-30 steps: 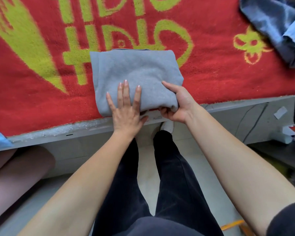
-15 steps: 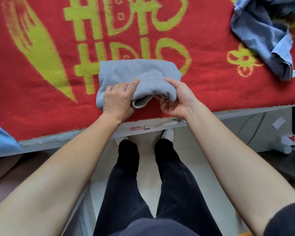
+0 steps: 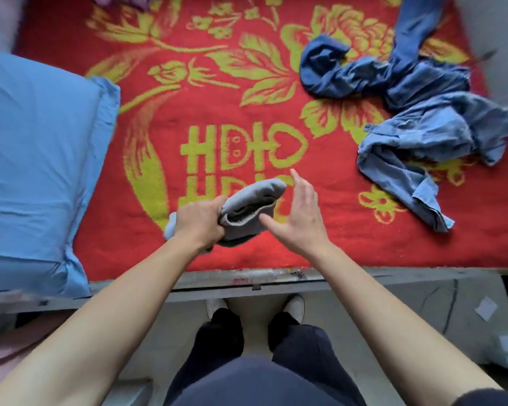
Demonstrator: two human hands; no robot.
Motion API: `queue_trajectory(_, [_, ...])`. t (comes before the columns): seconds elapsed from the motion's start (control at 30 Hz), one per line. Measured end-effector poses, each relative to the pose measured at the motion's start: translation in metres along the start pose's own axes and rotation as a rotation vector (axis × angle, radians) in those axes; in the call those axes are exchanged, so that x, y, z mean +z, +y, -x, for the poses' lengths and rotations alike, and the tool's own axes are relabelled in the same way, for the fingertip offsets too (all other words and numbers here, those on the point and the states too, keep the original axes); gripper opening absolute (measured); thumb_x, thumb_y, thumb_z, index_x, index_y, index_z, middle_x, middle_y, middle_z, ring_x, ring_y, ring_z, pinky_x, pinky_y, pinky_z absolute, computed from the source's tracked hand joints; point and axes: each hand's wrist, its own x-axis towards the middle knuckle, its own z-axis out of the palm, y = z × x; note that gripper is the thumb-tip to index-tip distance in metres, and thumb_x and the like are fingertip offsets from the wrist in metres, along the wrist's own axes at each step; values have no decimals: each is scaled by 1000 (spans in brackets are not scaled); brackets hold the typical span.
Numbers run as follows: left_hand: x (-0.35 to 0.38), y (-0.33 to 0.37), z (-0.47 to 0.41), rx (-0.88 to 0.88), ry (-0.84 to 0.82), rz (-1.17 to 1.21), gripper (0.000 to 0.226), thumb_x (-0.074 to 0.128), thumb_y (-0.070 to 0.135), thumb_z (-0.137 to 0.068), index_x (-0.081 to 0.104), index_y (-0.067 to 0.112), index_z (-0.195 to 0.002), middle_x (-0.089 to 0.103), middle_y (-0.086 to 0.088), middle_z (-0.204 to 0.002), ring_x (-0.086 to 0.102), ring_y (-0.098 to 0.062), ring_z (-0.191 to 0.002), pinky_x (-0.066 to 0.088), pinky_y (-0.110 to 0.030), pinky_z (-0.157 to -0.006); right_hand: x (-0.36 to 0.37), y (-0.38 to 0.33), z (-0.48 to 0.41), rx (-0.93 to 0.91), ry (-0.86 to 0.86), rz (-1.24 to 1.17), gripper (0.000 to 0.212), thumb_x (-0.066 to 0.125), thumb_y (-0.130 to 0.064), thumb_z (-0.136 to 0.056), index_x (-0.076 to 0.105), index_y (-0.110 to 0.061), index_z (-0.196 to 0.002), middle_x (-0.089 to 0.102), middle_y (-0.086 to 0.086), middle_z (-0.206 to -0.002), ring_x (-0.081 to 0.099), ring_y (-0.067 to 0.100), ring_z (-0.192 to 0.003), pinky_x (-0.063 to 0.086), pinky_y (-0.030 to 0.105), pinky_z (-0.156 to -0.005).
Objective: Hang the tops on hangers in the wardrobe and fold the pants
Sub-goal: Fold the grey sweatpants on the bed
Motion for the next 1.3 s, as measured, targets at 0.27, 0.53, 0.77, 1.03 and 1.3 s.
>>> queue_trajectory(0.27, [-94,-2,85,-165,190,-78,37,58,34,-77,52,37,-113,69,6,-95,68,-27,-85,34,-31,-59,-44,-91,-16,-728,-92,559,42,63,-26,-83,60,-21,-124,64,4,-114,59,32,-108,38,40,-97])
queue_trajectory(0.53, [-110,-6,211,-467,193,19,40,57,27,-74,45,32,-112,66,4,-92,68,-29,-84,38,-33,-60,-37,-153,46,-980,-242,583,37,58,-31,-82,56,-27,-119,57,0,-110,56,27,-103,39,38,-85])
queue_trajectory(0.77, [-105,6,317,-583,268,-97,45,60,25,-77,44,32,-119,66,5,-100,67,-25,-89,34,-33,-61,-31,-174,133,-1102,-199,596,41,59,-41,-78,56,-27,-116,57,0,-109,58,26,-100,43,39,-85])
queue_trajectory(1.03, [-29,25,530,-753,356,-36,51,59,30,-78,44,31,-126,66,4,-107,66,-23,-97,45,-34,-71,24,-195,329,-1308,-175,602,45,74,-34,-61,64,-23,-104,60,3,-93,63,30,-84,46,39,-71])
queue_trajectory(1.3, [76,54,824,-1063,371,12,65,71,29,-71,56,24,-133,68,2,-106,68,-20,-95,51,-34,-70,122,-213,605,-1600,-408,616,43,67,-38,-66,60,-21,-106,57,3,-95,61,29,-86,47,38,-69])
